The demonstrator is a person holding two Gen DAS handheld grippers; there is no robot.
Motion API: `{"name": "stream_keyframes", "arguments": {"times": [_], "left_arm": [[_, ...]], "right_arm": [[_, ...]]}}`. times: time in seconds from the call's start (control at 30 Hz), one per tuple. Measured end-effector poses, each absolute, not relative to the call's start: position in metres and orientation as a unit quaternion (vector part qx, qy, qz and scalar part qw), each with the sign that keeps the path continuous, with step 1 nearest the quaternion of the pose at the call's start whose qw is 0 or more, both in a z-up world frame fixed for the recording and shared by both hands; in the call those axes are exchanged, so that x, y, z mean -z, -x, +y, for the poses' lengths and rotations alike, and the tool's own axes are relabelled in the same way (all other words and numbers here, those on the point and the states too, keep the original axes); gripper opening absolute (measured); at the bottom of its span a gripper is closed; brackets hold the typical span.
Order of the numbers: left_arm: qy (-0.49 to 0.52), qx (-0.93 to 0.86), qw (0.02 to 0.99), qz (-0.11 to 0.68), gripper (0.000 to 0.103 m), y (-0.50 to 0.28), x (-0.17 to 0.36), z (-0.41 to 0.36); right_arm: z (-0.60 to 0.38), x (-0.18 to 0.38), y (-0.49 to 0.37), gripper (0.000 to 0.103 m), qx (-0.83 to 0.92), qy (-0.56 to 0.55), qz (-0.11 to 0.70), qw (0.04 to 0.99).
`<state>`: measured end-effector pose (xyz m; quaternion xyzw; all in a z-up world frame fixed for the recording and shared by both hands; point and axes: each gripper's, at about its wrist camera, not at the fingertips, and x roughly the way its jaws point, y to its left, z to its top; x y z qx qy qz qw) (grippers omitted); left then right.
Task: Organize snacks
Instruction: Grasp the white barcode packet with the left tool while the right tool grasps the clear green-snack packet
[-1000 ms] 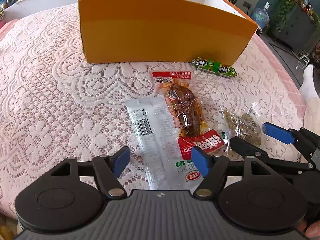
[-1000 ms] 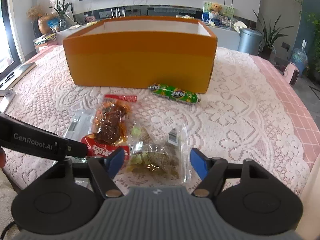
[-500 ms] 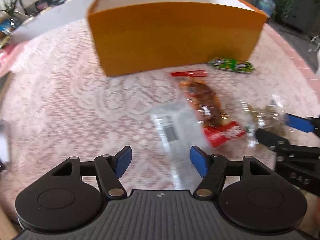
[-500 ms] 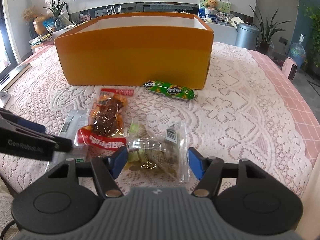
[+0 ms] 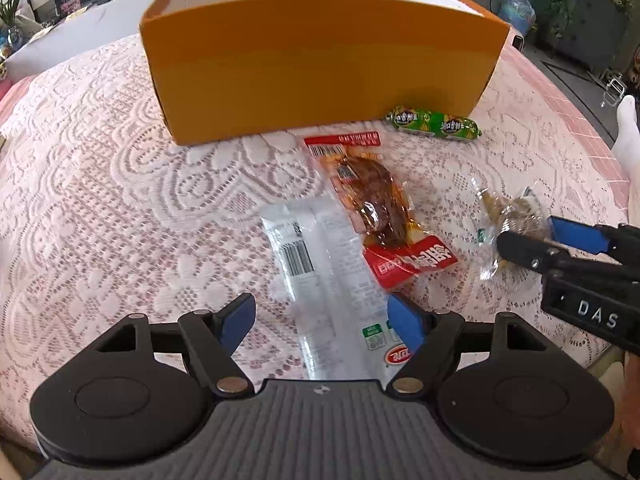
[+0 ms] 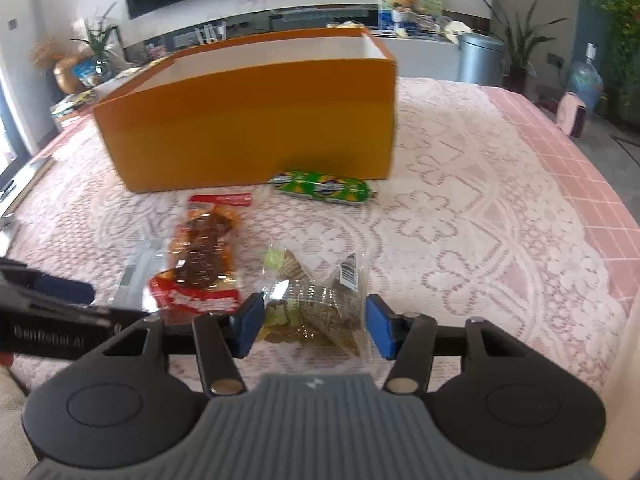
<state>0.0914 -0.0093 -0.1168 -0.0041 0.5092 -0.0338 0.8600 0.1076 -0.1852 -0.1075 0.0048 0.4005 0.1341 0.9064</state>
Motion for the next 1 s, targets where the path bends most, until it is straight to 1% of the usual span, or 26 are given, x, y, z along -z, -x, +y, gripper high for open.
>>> {"name": "stream_keyframes", "arguments": {"times": [0.1,0.3,0.57,0.6,0.63,0.67,0.7,0.73,0.77,0.9,1.0], "left_arm": [[0.019,0.024,0.862,0.506,0.095,-0.094,0.121,-0.008],[-0.020,0.010,0.870,0.492,0.097,-0.096,0.127,-0.022],[-0.024,0.009,0.873,0.487,0.097,-0.101,0.129,-0.028],[-0.024,0.010,0.873,0.487,0.096,-0.101,0.129,-0.028],[-0.024,0.012,0.873,0.487,0.091,-0.100,0.129,-0.026],[-0.024,0.011,0.873,0.486,0.082,-0.099,0.128,-0.025],[-0.024,0.014,0.873,0.488,0.078,-0.098,0.126,-0.023],[-0.026,0.021,0.871,0.490,0.070,-0.098,0.124,-0.021],[-0.035,0.026,0.869,0.493,0.067,-0.097,0.123,-0.018],[-0.069,0.041,0.856,0.511,0.067,-0.097,0.120,-0.007],[-0.069,0.031,0.856,0.512,0.073,-0.098,0.121,-0.002]], "right_arm": [[-0.187,0.108,-0.109,0.054,-0.131,-0.010,0.402,0.906],[-0.186,0.108,-0.108,0.055,-0.132,-0.005,0.400,0.907],[-0.186,0.109,-0.109,0.057,-0.131,-0.006,0.401,0.907],[-0.186,0.110,-0.109,0.057,-0.131,-0.006,0.401,0.907],[-0.186,0.110,-0.109,0.058,-0.131,-0.007,0.401,0.906],[-0.187,0.110,-0.109,0.058,-0.131,-0.008,0.402,0.906],[-0.187,0.110,-0.109,0.058,-0.131,-0.009,0.402,0.906],[-0.187,0.109,-0.110,0.058,-0.131,-0.009,0.402,0.906],[-0.187,0.109,-0.110,0.058,-0.131,-0.008,0.402,0.906],[-0.186,0.110,-0.109,0.059,-0.130,-0.005,0.401,0.907],[-0.185,0.110,-0.110,0.060,-0.129,-0.003,0.402,0.906]]}}
